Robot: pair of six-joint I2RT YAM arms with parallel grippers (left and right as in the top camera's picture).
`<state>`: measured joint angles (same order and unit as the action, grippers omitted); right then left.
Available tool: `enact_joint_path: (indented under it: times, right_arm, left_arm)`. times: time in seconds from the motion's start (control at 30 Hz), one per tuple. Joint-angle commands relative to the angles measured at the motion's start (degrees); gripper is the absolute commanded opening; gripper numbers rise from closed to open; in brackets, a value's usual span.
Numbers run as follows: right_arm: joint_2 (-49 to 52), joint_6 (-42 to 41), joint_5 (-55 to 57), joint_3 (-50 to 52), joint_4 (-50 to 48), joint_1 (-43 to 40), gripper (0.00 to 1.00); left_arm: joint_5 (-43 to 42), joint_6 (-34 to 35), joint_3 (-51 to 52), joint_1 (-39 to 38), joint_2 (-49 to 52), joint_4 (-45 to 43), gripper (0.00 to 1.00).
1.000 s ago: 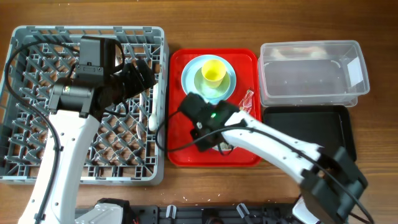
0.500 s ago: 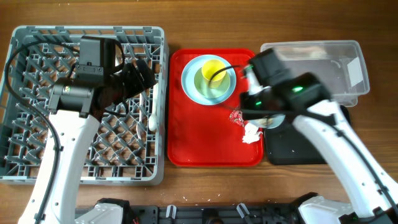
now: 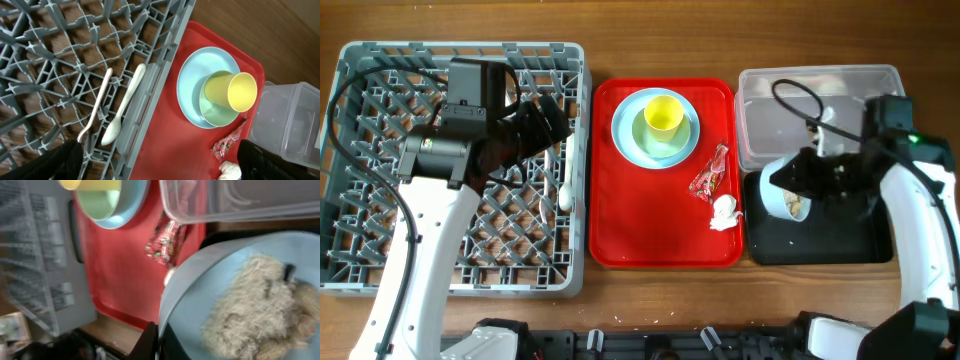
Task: Sort waste into correct bins and load items into the dishwasher rack
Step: 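Grasp the rim of the light-blue rice bowl with the right gripper, then tip the bowl over the black tray to dump the rice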
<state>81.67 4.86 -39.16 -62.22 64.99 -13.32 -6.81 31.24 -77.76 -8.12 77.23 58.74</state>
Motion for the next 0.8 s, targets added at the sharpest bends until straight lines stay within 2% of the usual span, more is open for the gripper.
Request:
enact_joint_path:
  times: [0.0, 0.13, 0.23, 0.4, 0.53, 0.77]
  right_arm:
    - [-1.0, 8.3, -15.3, 5.4, -1.4, -7.1, 0.04]
    - [-1.0, 13.2, -22.2, 11.1, -1.7, -16.3, 0.04]
    - [-1.0, 17.8, -25.5, 15.1, -1.7, -26.3, 0.04]
    - [-1.0, 20.7, -29.4, 17.0, -0.2, -36.1, 0.04]
    - [-1.0, 20.7, -30.4, 17.0, 1.2, -40.0, 0.04]
    - [-1.0, 20.7, -33.3, 17.0, 3.0, -40.0, 0.04]
  left_arm:
    - [-0.4, 0.8, -0.2, 0.2, -0.6, -0.2, 1.0]
    - [-0.4, 0.8, -0.2, 0.2, -0.6, -0.2, 1.0]
    - [-0.4, 0.8, -0.2, 0.2, -0.6, -0.2, 1.0]
    - [-0.4, 0.8, -0.2, 0.2, -0.6, -0.2, 1.0]
    - [-0.4, 0.8, -0.2, 0.2, -0.6, -0.2, 1.0]
    - [-0.4, 0.8, -0.2, 0.2, -0.6, -0.2, 1.0]
